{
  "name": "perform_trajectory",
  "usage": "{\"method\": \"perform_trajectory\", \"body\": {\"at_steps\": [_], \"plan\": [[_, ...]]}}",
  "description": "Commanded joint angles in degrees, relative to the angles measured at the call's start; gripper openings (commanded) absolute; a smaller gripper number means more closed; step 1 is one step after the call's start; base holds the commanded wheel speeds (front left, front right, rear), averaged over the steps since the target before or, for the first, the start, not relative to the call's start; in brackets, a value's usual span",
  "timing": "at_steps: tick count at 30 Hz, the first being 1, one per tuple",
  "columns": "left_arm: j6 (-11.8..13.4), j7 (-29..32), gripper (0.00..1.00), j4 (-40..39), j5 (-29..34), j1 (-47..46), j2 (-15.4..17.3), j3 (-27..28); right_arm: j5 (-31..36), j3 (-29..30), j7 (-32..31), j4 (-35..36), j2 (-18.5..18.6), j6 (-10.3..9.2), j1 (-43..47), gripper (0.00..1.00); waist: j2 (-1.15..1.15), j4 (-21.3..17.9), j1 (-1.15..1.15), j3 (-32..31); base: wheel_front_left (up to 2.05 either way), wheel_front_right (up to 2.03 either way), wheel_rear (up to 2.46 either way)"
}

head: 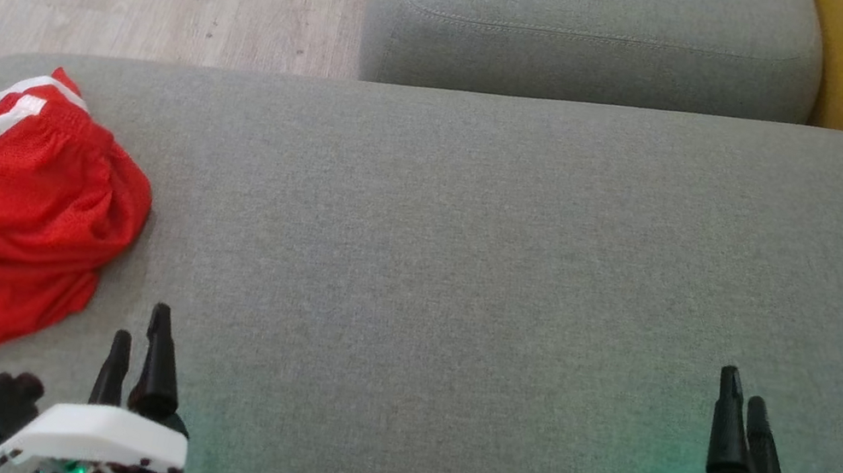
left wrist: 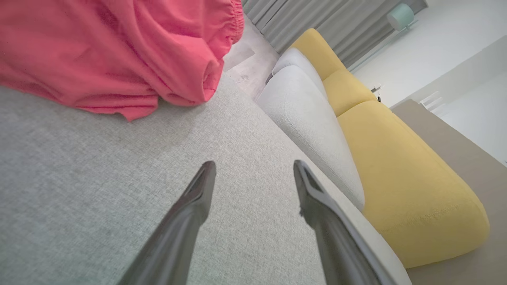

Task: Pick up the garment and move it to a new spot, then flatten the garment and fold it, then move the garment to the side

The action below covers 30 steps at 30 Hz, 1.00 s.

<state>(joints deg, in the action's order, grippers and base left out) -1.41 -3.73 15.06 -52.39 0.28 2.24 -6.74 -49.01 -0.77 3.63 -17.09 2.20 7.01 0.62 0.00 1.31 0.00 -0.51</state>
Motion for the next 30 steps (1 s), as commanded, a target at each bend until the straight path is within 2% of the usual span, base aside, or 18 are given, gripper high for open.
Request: {"method": "perform_trajectory", "body": {"at_steps": [1, 30], "plan": [[0.48, -0.77, 1.0, -2.23, 2.11, -3.17, 0.41, 0.2, 2.11, -1.12, 0.82, 2.49, 0.39, 0.24, -2.65, 1.0, 0.0, 0.04, 0.0, -0.01, 0.0, 0.0, 0.0], [3.78, -5.47, 1.0, -2.84, 20.51, -4.0, 0.51, -4.64, 22.26, -5.11, 5.55, 4.19, 0.52, 0.35, -2.95, 1.0, 0.0, 0.74, 0.0, -0.59, 0.0, 0.0, 0.0]]}}
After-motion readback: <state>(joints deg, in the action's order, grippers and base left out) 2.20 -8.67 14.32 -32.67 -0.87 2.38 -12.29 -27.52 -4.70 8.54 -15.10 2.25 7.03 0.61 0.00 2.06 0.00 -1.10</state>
